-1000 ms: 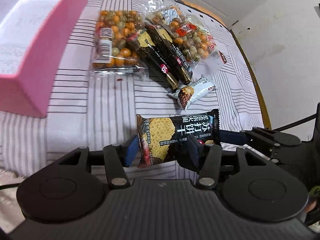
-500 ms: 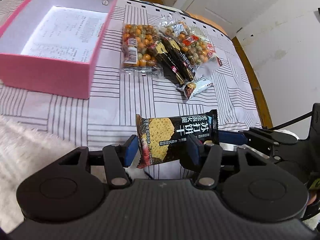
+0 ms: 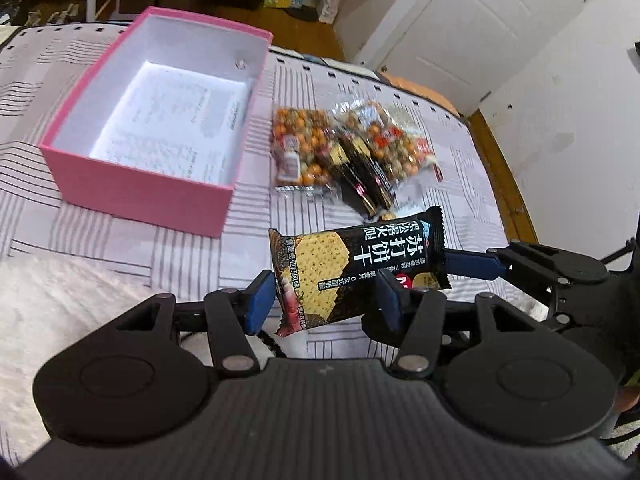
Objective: Organize snacks
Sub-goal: 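Lift the black cracker packet with the left gripper over the pink box, then open the left gripper to drop the packet into the pink box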
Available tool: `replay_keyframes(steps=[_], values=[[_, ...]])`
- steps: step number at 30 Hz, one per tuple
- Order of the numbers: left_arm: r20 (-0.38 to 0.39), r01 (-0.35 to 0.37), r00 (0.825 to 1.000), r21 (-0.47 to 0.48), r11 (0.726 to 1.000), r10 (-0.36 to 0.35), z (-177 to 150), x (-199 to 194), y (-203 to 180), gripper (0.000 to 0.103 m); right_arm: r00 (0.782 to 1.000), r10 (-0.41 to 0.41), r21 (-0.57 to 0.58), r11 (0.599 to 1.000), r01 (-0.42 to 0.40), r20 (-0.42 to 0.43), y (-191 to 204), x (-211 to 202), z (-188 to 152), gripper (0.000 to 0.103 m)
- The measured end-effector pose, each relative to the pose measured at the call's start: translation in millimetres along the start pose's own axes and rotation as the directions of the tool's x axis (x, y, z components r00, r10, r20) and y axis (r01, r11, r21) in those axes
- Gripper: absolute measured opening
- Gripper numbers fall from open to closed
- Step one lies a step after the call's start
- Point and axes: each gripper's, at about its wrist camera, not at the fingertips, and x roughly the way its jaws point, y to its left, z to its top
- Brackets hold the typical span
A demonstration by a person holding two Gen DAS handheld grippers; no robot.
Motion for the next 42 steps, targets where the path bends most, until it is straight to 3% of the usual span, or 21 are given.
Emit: replay_keyframes(steps=[5, 10, 14, 16, 24, 27, 36, 39, 42], values=[[0.007, -0.035, 0.999, -0.046, 0.998, 0.035, 27.7, -4.6, 12.5, 0.056, 0.999, -0.002, -0.060, 0.998, 0.005, 0.054, 2.7, 14.6, 35.6, 0.085], [0.088, -0.089, 0.991, -0.083, 0.993, 0.096, 60.1, 2.6, 30.8, 0.056, 0.994, 0.048, -0.110, 0.993, -0.037, 0.099, -11.2, 51.2, 72.6, 0.084], [0.123, -0.151, 0.978, -0.121, 0.981, 0.166, 89.7, 27.2, 55.1, 0.056, 0.992, 0.073, -0.162, 0.985, -0.056, 0.103, -20.7, 86.3, 101.9, 0.083], [0.112, -0.140, 0.981, -0.166, 0.976, 0.159, 106.9, 43.6, 72.3, 0.056, 0.991, 0.069, -0.193, 0.980, -0.046, 0.115, -26.6, 106.0, 116.9, 0.084], [0.088, -0.164, 0.977, -0.262, 0.951, 0.192, 163.8, 107.8, 127.6, 0.056, 0.992, 0.119, -0.251, 0.962, -0.107, 0.032, -50.6, 186.5, 160.2, 0.083], [0.082, -0.195, 0.971, -0.268, 0.943, 0.224, 169.0, 126.7, 140.0, 0.056, 0.996, 0.087, -0.322, 0.944, -0.076, 0.019, -47.0, 207.0, 163.7, 0.083], [0.037, -0.153, 0.983, -0.388, 0.909, 0.181, 178.4, 174.0, 171.6, 0.056, 0.997, -0.075, -0.406, 0.911, 0.066, -0.006, -38.5, 237.0, 171.6, 0.085], [0.057, -0.217, 0.967, -0.334, 0.917, 0.250, 178.7, 172.8, 163.1, 0.069, 0.996, -0.075, -0.378, 0.922, 0.086, 0.044, -37.3, 217.9, 164.3, 0.085], [0.149, -0.297, 0.932, -0.210, 0.931, 0.331, 170.9, 157.2, 143.0, 0.070, 0.994, -0.030, -0.310, 0.949, 0.062, 0.109, -44.3, 181.7, 152.6, 0.085]])
